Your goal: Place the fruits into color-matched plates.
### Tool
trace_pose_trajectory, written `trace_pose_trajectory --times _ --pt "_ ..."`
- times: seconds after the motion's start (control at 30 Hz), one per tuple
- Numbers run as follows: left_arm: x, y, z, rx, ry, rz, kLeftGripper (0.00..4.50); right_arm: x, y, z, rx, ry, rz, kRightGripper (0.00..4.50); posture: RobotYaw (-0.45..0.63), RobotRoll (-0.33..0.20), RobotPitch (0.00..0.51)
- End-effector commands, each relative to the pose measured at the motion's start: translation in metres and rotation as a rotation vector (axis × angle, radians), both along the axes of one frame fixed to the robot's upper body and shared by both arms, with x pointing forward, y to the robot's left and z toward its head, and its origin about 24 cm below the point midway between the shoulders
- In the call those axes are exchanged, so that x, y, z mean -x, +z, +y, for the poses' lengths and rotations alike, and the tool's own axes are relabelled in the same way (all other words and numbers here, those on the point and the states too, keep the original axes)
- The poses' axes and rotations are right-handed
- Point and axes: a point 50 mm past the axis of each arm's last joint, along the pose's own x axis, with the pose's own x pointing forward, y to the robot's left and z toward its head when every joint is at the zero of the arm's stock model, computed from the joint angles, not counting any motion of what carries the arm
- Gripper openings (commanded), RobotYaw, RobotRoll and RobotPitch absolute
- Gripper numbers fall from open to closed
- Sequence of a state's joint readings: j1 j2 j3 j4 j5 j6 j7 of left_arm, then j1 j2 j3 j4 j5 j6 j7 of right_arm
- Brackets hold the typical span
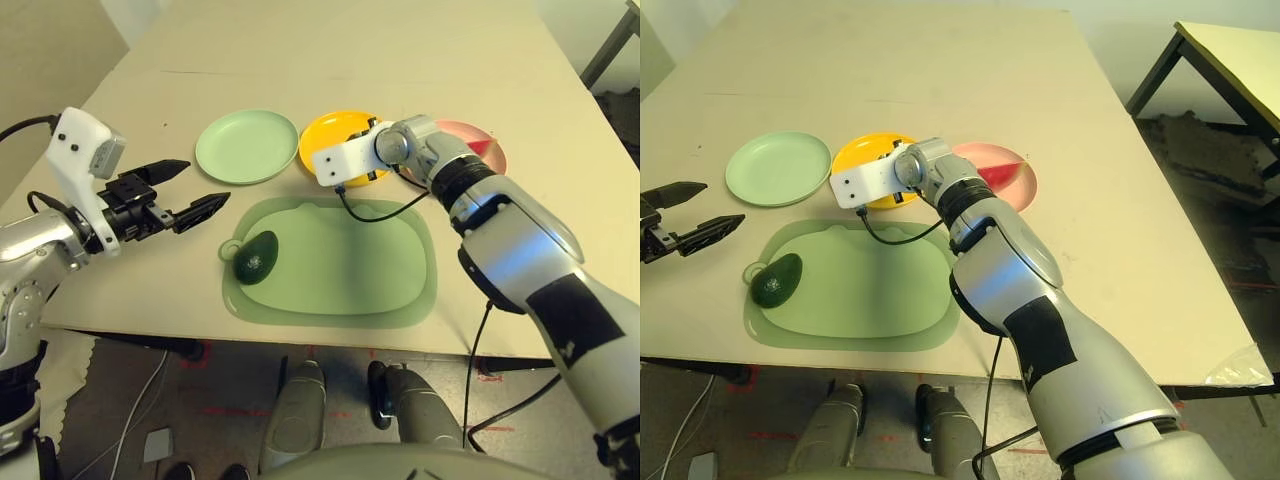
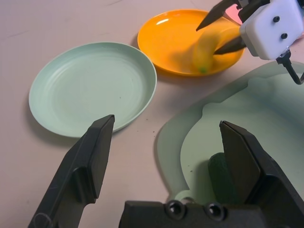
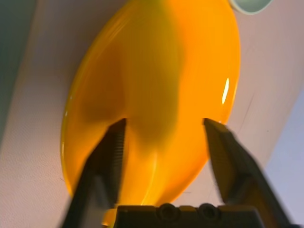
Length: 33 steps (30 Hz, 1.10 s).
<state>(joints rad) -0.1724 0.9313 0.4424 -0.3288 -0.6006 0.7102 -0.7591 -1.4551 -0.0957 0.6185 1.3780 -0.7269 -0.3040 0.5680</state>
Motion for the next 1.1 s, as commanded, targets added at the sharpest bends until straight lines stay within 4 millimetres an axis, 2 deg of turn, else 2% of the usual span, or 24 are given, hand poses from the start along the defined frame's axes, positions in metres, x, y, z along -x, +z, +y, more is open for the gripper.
trace_pose_trajectory --times 0.03,0.2,0.43,0.57,0.7,0.8,0.9,1.1 --pt "-0.001 0.002 -0.003 -0.006 -0.016 -0.002 4.50 0.000 -0.003 -0.002 0.006 -0.006 0.001 4.39 0.20 0.000 0.227" --pt "-0.006 0.003 -0.003 -0.007 -0.024 -0.009 4.50 -0.002 0.008 -0.004 0.009 -0.007 -0.022 4.48 0.17 0.000 0.219" --pt "-0.012 0.007 0.002 -0.055 -0.074 -0.023 4.50 -0.002 0.042 -0.017 -0.008 0.033 0.016 4.48 0.16 0.000 0.208" --pt "-0.013 0.010 0.018 -0.105 -0.095 -0.018 4.50 0.003 0.072 -0.039 -0.145 0.081 0.147 4.48 0.15 0.000 0.206" --pt "-0.012 0.010 0.029 -0.139 -0.118 -0.006 4.50 0.007 0.082 -0.071 -0.284 0.097 0.278 4.48 0.13 0.000 0.203" --pt "-0.012 0.008 0.033 -0.157 -0.156 -0.002 4.50 0.011 0.079 -0.092 -0.414 0.113 0.346 4.48 0.11 0.000 0.200" --pt "-0.014 0.004 0.037 -0.182 -0.153 0.015 4.50 0.016 0.067 -0.114 -0.528 0.085 0.414 4.48 0.09 0.000 0.199" --pt "-0.019 0.004 0.037 -0.198 -0.187 0.023 4.50 0.048 0.025 -0.150 -0.793 0.056 0.598 4.48 0.08 0.000 0.197"
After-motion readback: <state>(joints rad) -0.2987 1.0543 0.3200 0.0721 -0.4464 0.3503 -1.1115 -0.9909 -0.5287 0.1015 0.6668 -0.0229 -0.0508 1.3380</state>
